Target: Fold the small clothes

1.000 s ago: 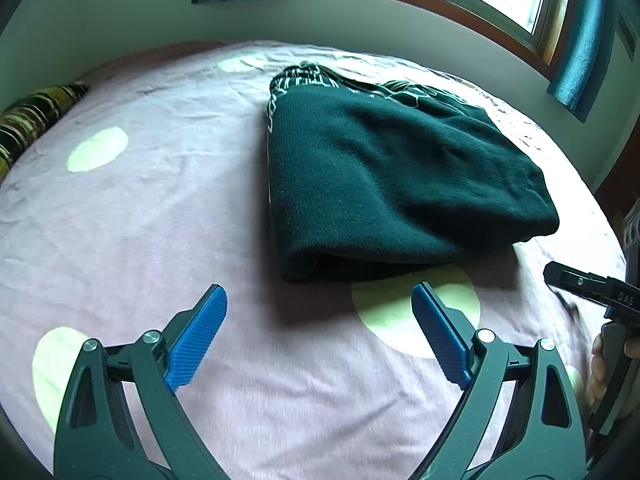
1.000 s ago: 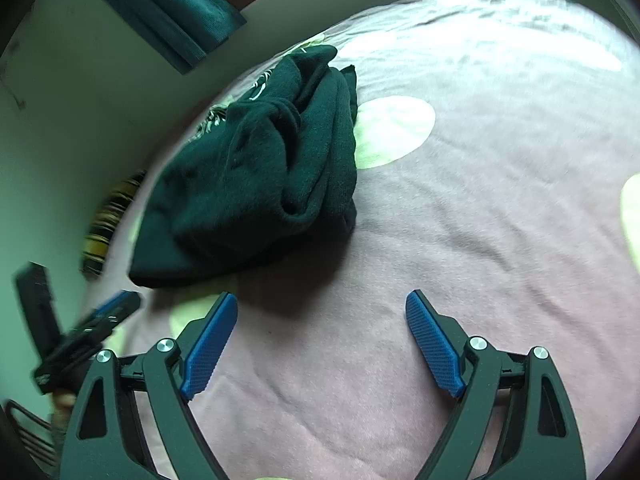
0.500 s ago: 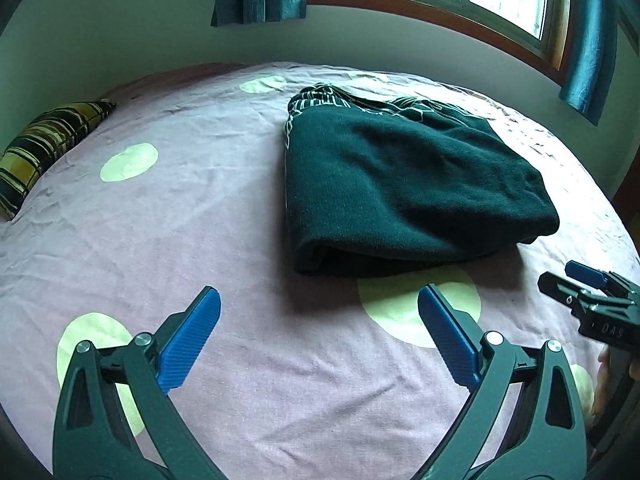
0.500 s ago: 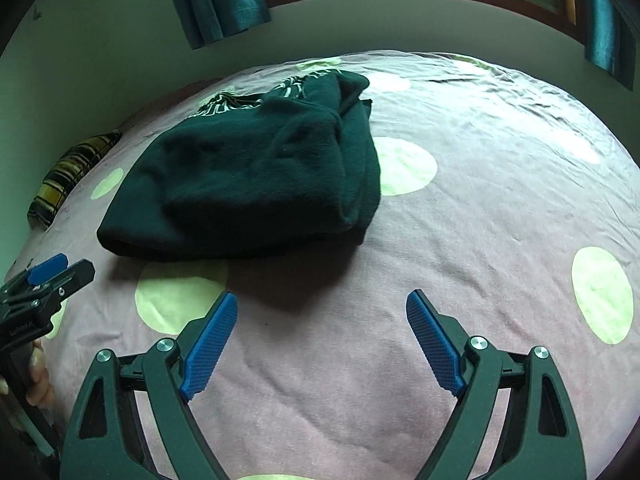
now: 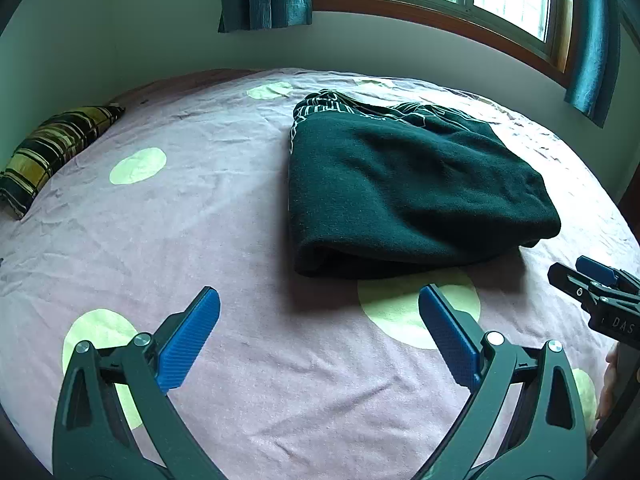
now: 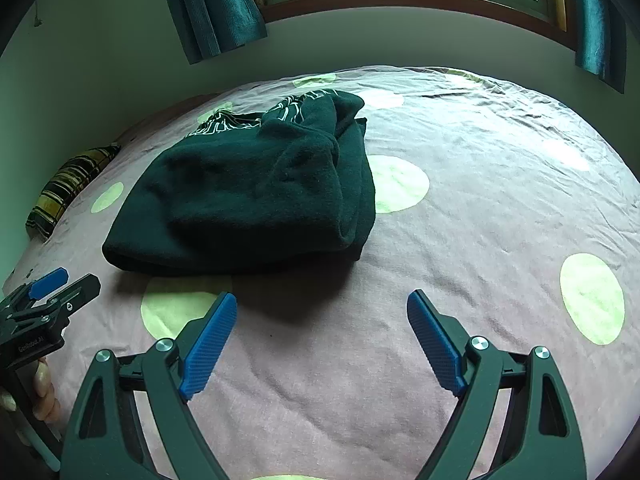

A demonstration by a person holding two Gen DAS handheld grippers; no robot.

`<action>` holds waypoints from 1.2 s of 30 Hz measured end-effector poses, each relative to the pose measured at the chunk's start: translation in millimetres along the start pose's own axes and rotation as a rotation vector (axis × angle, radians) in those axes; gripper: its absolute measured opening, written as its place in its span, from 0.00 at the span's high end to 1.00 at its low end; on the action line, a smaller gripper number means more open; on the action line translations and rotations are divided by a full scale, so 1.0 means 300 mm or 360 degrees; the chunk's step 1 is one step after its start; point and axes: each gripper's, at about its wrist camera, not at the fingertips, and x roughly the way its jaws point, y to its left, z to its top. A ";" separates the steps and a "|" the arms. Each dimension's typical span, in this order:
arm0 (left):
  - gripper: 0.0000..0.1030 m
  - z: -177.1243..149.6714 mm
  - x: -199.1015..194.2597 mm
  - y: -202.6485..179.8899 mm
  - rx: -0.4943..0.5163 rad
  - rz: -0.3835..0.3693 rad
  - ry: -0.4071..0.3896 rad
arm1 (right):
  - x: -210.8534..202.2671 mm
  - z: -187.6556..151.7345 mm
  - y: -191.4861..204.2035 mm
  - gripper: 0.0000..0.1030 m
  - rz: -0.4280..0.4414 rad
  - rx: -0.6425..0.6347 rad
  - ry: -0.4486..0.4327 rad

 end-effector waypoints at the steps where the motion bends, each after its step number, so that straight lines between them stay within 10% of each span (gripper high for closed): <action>1: 0.03 -0.002 -0.003 -0.003 0.0003 0.0005 -0.0004 | 0.001 0.000 -0.001 0.16 0.0000 0.0001 0.0002; 36: 0.02 0.000 -0.037 -0.020 0.0011 0.0059 -0.0062 | 0.030 -0.023 0.019 0.16 0.0002 0.0002 0.0055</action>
